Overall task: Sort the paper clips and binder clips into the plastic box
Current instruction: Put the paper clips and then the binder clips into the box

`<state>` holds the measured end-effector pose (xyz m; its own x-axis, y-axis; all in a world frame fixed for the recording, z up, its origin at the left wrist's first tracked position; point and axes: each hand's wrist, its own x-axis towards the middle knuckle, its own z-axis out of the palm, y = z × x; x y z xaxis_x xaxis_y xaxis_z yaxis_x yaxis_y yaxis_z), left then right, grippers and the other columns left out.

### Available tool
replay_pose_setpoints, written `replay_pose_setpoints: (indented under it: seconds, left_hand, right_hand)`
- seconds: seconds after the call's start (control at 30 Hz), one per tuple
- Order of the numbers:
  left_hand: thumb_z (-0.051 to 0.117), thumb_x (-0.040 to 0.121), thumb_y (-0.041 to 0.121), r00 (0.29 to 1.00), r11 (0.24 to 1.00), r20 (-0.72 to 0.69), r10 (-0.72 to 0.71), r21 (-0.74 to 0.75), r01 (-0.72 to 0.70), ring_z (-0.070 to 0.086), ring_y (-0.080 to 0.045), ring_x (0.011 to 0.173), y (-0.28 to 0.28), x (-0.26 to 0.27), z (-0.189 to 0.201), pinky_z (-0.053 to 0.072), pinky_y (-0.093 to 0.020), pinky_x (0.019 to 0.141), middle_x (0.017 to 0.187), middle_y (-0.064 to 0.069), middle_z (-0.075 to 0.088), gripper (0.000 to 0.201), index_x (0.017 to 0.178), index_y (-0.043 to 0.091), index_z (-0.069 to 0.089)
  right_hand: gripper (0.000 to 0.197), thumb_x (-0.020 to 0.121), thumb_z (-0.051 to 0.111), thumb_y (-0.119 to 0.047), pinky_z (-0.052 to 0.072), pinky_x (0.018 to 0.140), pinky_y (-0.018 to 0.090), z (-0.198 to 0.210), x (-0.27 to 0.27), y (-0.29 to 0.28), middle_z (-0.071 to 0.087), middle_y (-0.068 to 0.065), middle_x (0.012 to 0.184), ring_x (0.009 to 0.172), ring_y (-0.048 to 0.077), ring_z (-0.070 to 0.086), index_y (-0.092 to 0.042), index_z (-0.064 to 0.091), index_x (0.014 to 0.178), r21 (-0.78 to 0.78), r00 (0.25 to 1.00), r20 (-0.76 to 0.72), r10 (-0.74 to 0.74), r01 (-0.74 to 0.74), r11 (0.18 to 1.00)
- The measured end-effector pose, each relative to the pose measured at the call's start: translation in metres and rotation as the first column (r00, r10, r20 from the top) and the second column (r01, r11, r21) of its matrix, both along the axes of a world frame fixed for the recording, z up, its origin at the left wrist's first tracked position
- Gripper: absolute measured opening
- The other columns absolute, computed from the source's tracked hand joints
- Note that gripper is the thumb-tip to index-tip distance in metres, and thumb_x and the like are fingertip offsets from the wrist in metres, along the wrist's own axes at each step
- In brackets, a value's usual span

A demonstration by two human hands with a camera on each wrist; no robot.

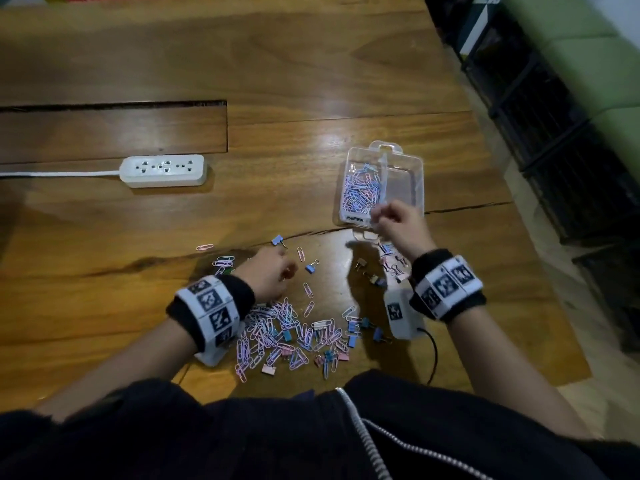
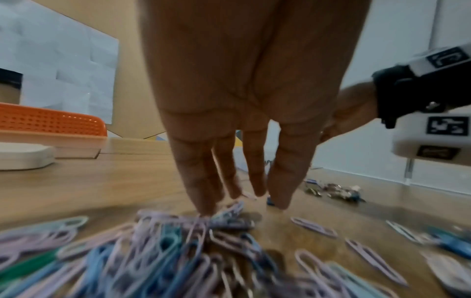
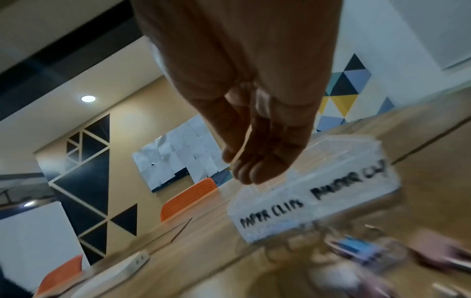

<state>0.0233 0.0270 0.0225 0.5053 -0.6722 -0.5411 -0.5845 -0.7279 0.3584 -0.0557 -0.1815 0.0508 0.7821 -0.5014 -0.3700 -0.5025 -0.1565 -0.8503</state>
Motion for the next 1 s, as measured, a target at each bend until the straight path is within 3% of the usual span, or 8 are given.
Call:
replay_pose_setpoints:
  seconds: [0.1,0.2,0.33,0.47,0.63,0.73,0.9,1.0]
  left_hand:
    - [0.047,0.09,0.009,0.995,0.998,0.085,-0.048,0.051,0.044,0.024,-0.026,0.135,0.011,-0.011,-0.009,0.025,-0.035,0.112,0.15,-0.008,0.024,0.052,0.14,0.01,0.033]
    - [0.049,0.09,0.017,0.989,0.996,0.124,-0.08,0.052,0.074,0.022,-0.026,0.136,0.014,-0.02,-0.012,0.023,-0.034,0.113,0.151,-0.009,0.022,0.057,0.143,0.008,0.027]
    - [0.054,0.089,0.034,0.994,0.996,0.057,-0.09,0.01,0.089,0.025,-0.023,0.133,0.01,-0.035,-0.011,0.025,-0.032,0.111,0.145,-0.008,0.028,0.064,0.143,0.011,0.028]
    - [0.059,0.086,0.031,0.983,0.985,0.065,-0.171,-0.009,0.172,0.027,-0.023,0.13,0.005,-0.051,-0.013,0.032,-0.033,0.108,0.145,-0.006,0.028,0.071,0.145,0.016,0.024]
    - [0.05,0.092,0.02,0.946,0.953,0.143,-0.291,-0.041,0.3,0.03,-0.024,0.129,-0.006,-0.063,-0.013,0.032,-0.032,0.108,0.149,-0.002,0.029,0.058,0.144,0.017,0.026]
    - [0.047,0.093,0.012,0.942,0.948,0.171,-0.289,-0.089,0.307,0.037,-0.022,0.124,-0.008,-0.069,-0.017,0.036,-0.032,0.106,0.141,-0.004,0.04,0.045,0.137,0.017,0.041]
    - [0.048,0.093,0.013,0.938,0.944,0.211,-0.276,-0.126,0.306,0.049,-0.022,0.11,-0.011,-0.073,-0.021,0.042,-0.03,0.096,0.12,-0.008,0.055,0.027,0.119,0.01,0.057]
    - [0.045,0.092,0.007,0.974,0.968,0.145,-0.172,-0.161,0.194,0.051,-0.02,0.101,-0.015,-0.071,-0.022,0.042,-0.026,0.087,0.11,-0.007,0.057,0.02,0.109,0.009,0.056]
  right_hand:
    - [0.022,0.084,0.053,0.0,0.048,0.068,0.021,-0.014,-0.045,0.018,0.053,-0.006,0.083,0.08,0.011,0.053,-0.02,0.051,0.076,-0.074,0.959,-0.215,0.187,-0.207,0.976]
    - [0.012,0.082,0.061,-0.008,0.045,0.062,0.017,-0.033,-0.074,0.042,0.055,-0.001,0.091,0.074,0.009,0.053,-0.013,0.055,0.092,-0.078,0.877,-0.39,0.279,-0.334,0.94]
    - [0.025,0.082,0.063,-0.017,0.038,0.082,0.021,-0.046,-0.083,0.061,0.05,0.002,0.108,0.094,0.013,0.046,-0.014,0.057,0.107,-0.282,0.878,-0.403,0.259,-0.388,0.877]
    - [0.035,0.08,0.062,-0.004,0.041,0.084,0.025,-0.046,-0.081,0.062,0.044,0.001,0.103,0.099,0.019,0.048,-0.017,0.056,0.111,-0.276,0.859,-0.405,0.313,-0.441,0.854]
    - [0.04,0.08,0.06,-0.003,0.046,0.092,0.031,-0.046,-0.08,0.06,0.047,0.007,0.114,0.104,0.023,0.051,-0.019,0.055,0.117,-0.346,0.812,-0.432,0.393,-0.552,0.759]
    - [0.04,0.081,0.061,-0.008,0.044,0.095,0.032,-0.049,-0.08,0.065,0.047,0.005,0.116,0.108,0.022,0.047,-0.018,0.054,0.119,-0.41,0.795,-0.447,0.409,-0.589,0.697]
    - [0.026,0.085,0.057,-0.015,0.042,0.089,0.028,-0.05,-0.08,0.067,0.051,0.005,0.111,0.105,0.021,0.05,-0.01,0.059,0.111,-0.426,0.799,-0.44,0.409,-0.587,0.688]
    - [0.021,0.086,0.055,-0.014,0.04,0.087,0.026,-0.052,-0.08,0.065,0.049,0.005,0.107,0.101,0.02,0.049,-0.007,0.058,0.106,-0.388,0.785,-0.463,0.412,-0.597,0.702]
